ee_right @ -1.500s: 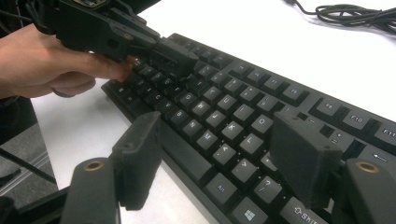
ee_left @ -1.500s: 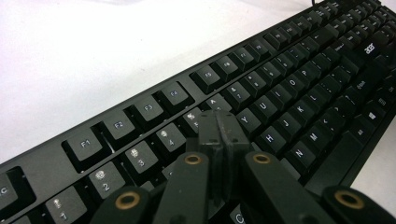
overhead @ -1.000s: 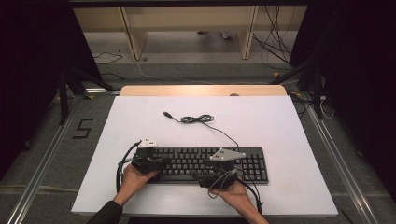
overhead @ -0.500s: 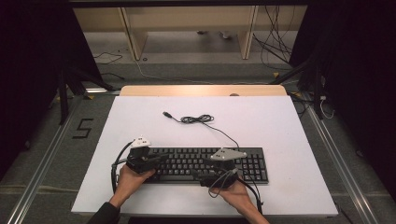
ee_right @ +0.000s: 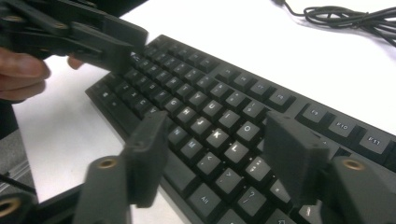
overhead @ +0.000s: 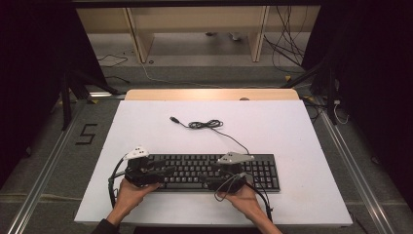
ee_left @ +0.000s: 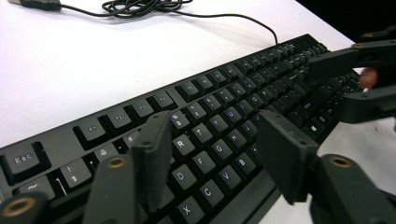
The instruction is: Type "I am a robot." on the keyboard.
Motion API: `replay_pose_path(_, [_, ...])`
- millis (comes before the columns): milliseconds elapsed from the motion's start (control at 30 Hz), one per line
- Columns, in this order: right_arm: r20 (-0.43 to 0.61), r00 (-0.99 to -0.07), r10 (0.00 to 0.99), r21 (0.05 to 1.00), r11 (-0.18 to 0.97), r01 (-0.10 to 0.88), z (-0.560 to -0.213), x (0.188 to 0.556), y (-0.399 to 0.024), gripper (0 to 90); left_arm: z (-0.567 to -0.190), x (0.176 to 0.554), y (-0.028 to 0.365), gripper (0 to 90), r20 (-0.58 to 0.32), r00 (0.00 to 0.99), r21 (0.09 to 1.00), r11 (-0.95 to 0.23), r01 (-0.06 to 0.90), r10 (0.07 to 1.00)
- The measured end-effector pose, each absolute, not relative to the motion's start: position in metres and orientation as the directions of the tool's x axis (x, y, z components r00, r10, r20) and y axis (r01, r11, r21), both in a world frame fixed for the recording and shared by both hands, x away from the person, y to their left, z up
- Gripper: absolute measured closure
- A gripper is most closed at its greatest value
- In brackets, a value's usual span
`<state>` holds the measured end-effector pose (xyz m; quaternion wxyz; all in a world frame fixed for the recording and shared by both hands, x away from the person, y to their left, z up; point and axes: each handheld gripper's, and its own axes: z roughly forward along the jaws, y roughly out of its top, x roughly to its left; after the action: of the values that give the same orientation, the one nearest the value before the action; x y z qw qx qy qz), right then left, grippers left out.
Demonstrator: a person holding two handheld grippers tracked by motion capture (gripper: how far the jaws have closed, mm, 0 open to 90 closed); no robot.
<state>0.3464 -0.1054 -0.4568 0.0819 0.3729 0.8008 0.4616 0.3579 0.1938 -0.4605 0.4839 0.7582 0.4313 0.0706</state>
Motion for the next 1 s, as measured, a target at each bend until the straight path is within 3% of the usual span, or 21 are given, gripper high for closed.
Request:
replay_pose_path(167, [0.204, -0.701, 0.683, 0.788, 0.311, 0.532, -0.459, 0.353, -0.103, 55.6, -0.461, 0.354, 0.198, 36.0, -0.324, 0.606, 0.798, -0.134, 0.587, 0.727])
replay_pose_path(600, [0.191, -0.699, 0.689, 0.781, 0.325, 0.533, -0.462, 0.366, -0.095, 85.1, -0.461, 0.348, 0.206, 30.4, -0.325, 0.604, 0.811, -0.115, 0.574, 0.728])
replay_pose_path(767, [0.190, -0.688, 0.700, 0.769, 0.330, 0.548, -0.466, 0.372, -0.093, 90.0, -0.462, 0.344, 0.208, 29.9, -0.316, 0.610, 0.816, -0.120, 0.566, 0.726])
replay_pose_path(1000, [0.183, -0.676, 0.713, 0.758, 0.335, 0.559, -0.469, 0.378, -0.090, 90.0, -0.462, 0.341, 0.209, 29.9, -0.310, 0.617, 0.823, -0.121, 0.555, 0.723])
